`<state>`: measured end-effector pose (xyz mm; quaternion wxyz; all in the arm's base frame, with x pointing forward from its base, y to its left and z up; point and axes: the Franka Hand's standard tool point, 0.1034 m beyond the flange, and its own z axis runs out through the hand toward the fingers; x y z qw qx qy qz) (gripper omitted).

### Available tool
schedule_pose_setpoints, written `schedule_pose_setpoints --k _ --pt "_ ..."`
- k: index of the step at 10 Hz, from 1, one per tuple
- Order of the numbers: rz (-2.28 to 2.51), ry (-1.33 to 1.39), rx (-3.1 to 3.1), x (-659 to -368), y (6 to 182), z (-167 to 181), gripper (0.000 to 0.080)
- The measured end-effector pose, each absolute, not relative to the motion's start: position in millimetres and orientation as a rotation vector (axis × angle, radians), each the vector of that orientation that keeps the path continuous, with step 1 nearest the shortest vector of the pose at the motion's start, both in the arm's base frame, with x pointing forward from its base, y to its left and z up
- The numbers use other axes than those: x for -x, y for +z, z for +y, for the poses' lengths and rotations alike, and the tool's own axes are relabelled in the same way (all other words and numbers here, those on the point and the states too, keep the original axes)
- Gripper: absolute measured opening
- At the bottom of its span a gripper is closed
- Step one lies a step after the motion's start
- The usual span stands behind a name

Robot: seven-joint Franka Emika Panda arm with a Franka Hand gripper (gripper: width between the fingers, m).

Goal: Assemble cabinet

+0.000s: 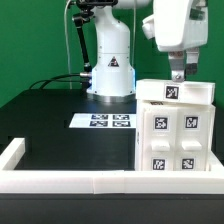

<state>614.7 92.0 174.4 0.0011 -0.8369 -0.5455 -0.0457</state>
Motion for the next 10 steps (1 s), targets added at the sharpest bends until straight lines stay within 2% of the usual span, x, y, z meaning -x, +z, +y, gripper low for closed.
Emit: schedule_pose_setpoints --k 4,7,8,9,10 --pt "-1.698 -0.119 2.629 -606 156.5 87 0.0797" --pt "-1.687 -0.12 2.638 -605 154.3 82 0.0766" --pt "-1.672 -0.12 2.647 -605 154.3 82 0.0631" --pt "-1.638 -0.12 2.667 -605 154.3 82 0.0558" --pt "-1.638 -0.12 2.667 -605 154.3 81 0.0558"
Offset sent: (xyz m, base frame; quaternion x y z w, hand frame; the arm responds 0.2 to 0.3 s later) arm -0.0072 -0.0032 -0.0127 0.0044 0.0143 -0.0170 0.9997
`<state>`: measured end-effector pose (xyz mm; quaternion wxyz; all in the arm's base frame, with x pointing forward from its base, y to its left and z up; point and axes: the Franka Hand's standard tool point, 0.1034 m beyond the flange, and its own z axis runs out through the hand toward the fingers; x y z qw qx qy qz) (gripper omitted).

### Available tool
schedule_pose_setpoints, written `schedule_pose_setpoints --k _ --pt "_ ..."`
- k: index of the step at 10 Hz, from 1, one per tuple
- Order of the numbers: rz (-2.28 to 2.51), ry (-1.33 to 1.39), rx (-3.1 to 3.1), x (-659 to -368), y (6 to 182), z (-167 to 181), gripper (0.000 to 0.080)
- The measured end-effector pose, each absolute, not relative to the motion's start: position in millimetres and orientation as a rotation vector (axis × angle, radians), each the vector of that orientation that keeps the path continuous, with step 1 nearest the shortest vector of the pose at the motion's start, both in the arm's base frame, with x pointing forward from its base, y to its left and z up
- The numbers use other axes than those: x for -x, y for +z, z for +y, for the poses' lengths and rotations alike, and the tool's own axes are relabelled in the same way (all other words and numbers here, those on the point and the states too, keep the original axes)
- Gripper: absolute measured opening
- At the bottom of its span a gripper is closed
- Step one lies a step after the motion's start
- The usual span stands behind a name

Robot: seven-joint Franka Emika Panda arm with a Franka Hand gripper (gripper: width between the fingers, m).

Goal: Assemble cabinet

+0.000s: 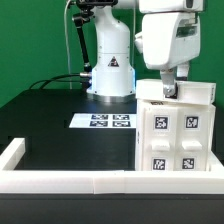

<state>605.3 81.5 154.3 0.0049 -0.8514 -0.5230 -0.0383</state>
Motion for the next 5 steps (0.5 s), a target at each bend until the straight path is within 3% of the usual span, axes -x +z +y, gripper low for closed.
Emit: schedule_pose_setpoints --k 5 --pt "-0.884 -0.115 2.958 -604.8 153.8 80.2 0.0558"
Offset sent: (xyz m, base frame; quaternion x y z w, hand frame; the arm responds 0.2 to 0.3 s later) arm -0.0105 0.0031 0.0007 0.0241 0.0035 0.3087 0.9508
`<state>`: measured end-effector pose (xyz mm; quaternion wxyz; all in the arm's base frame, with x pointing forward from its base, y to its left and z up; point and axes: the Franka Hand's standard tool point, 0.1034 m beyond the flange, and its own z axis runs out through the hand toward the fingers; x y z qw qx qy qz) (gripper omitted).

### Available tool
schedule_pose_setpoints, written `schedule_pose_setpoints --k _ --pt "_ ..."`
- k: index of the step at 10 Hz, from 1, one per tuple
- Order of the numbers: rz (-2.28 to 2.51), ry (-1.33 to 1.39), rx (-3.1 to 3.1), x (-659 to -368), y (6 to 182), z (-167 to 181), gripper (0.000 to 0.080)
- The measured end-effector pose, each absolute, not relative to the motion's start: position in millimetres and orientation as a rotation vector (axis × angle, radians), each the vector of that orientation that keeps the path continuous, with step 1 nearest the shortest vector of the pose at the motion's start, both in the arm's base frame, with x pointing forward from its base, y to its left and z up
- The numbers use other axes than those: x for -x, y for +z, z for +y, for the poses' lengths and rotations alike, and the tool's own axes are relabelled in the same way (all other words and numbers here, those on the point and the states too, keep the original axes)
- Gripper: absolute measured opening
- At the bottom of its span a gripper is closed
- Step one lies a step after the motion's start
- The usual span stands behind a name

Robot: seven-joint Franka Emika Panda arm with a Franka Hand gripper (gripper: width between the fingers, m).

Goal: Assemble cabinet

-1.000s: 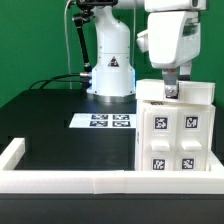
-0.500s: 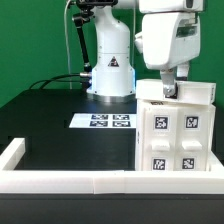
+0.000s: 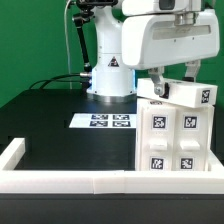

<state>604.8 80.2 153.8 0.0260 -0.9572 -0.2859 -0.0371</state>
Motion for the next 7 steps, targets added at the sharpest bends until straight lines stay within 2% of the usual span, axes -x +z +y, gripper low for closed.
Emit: schedule_pose_setpoints --k 7 --pt "-0.095 -0.09 3.054 -604.4 153.3 81.9 0.056"
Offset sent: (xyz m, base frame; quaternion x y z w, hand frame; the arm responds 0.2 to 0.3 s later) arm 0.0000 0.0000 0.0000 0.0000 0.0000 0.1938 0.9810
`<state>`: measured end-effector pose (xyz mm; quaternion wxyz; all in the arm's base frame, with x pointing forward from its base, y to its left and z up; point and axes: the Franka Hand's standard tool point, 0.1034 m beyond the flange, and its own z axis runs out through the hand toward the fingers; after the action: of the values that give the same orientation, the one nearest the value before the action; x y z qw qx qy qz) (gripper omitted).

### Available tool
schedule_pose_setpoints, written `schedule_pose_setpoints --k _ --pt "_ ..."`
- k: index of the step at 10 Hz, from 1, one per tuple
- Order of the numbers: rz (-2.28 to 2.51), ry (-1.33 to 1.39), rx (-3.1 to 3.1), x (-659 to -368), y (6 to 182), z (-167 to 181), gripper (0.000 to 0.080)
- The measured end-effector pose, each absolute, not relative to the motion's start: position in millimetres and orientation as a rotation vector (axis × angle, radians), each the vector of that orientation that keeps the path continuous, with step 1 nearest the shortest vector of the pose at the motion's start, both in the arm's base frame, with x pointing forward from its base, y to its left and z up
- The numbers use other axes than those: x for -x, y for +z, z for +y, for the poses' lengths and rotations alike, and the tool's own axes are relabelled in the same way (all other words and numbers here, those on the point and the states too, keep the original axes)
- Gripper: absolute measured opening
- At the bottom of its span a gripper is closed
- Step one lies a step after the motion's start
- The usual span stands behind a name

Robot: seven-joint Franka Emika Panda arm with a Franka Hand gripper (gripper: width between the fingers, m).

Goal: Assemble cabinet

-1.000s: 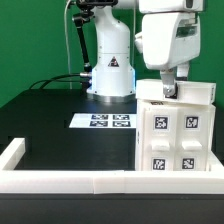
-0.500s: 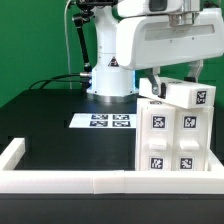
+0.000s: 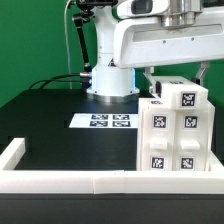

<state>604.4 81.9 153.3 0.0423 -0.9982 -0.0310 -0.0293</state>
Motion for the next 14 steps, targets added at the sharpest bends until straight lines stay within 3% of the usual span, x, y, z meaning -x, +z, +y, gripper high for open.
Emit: schedule_pose_setpoints --k 14 --pt "1.379 -0.129 2.576 -604.2 152.6 77.8 0.056"
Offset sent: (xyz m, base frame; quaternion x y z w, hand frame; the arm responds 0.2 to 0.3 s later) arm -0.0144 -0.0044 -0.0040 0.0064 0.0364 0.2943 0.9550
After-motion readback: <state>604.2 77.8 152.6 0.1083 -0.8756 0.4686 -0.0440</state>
